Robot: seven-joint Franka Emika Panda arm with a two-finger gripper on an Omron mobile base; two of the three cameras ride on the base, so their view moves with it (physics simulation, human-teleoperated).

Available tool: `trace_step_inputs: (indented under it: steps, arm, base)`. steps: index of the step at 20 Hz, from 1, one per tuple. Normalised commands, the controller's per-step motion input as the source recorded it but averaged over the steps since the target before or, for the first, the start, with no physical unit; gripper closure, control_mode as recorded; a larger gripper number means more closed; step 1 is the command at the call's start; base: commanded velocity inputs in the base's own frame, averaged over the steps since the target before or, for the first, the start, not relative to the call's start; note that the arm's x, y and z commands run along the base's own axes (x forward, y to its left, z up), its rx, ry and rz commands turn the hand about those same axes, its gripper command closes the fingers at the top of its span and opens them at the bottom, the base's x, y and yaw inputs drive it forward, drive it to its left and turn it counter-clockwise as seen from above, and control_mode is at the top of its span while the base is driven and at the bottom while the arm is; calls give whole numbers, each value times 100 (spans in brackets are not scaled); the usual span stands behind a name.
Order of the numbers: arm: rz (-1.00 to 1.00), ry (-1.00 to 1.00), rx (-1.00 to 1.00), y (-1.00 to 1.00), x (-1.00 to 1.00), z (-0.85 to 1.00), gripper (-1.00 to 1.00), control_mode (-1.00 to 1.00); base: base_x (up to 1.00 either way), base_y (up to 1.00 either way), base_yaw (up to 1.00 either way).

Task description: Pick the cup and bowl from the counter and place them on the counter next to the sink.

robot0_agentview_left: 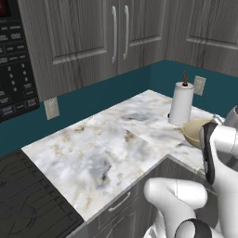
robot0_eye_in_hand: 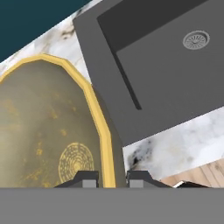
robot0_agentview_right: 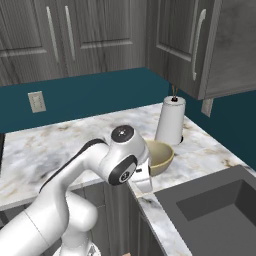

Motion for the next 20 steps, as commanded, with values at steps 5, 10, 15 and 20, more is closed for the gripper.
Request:
trace_step_inputs:
  steps: [5,10,15,20]
  arm:
    - [-1,0,0,0,12,-24,100,-100]
    - [0,0,0,0,22,-21,100,-100]
    - [0,0,0,-3,28,-3,100,-100]
    - [0,0,0,-11,22,0,100,-100]
  base:
    - [0,0,0]
    - [0,0,0]
    - [0,0,0]
    - [0,0,0]
